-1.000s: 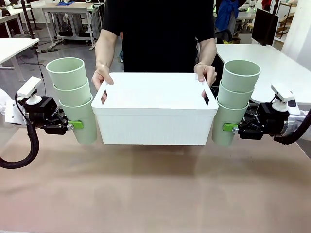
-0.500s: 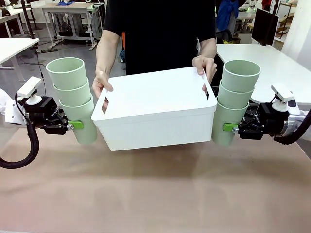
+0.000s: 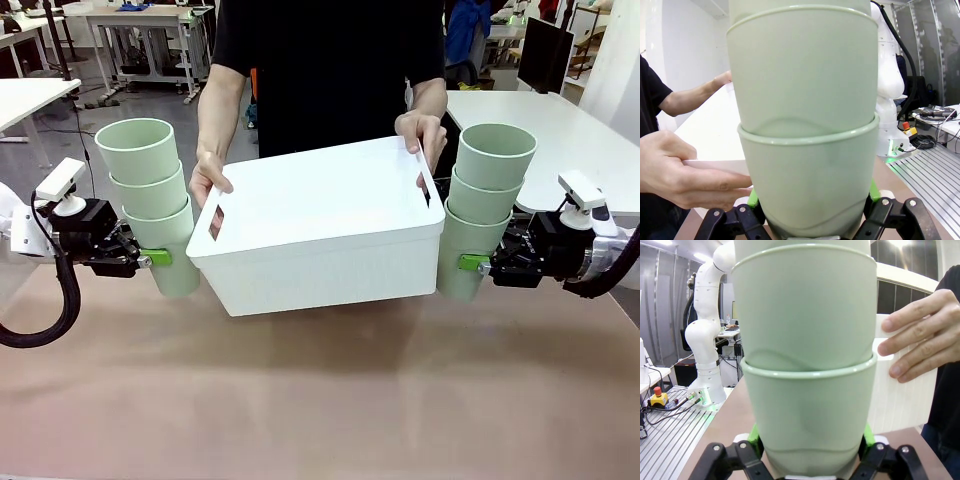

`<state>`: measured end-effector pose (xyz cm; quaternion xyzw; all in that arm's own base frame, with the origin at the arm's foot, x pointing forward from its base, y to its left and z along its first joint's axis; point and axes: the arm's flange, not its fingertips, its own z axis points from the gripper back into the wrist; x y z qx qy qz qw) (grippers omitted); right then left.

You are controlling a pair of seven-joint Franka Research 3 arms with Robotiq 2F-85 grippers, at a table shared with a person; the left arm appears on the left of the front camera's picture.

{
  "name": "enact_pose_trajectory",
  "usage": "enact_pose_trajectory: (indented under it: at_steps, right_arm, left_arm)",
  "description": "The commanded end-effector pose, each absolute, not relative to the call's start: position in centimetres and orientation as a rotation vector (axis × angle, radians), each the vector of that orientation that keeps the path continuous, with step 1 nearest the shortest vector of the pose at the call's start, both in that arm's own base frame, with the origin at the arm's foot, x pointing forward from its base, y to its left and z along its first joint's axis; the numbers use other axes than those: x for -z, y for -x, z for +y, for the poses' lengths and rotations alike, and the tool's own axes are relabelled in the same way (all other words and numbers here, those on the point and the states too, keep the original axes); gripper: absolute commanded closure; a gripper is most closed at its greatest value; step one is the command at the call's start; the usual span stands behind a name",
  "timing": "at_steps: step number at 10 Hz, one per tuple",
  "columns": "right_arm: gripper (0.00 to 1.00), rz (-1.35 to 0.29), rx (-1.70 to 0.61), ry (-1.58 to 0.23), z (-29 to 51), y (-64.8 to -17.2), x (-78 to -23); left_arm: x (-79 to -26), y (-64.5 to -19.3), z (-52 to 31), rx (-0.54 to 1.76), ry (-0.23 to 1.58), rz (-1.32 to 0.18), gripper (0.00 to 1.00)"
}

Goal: Stack the cups and store them in the basket.
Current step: Place the stack of Reusable plastic cups into the Pantry Basket.

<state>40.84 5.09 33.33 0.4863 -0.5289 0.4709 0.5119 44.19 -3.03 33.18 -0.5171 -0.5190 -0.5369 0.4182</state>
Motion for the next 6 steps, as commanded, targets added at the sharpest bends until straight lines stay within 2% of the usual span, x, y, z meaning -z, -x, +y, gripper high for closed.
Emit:
enact_pose_trajectory:
  at_steps: [1, 6]
  right_arm:
    - [0.13, -1.280, -1.143, -1.164, 5.2, -40.9, -33.6]
    - [0.13, -1.280, -1.143, -1.164, 5.2, -40.9, -33.6]
  left_arm:
    - [-34.8, -43.8, -2.8, 1.339, 1.291, -1.296, 0.13]
    - [-47.0, -42.7, -1.8, 1.386, 1.209, -1.144, 0.13]
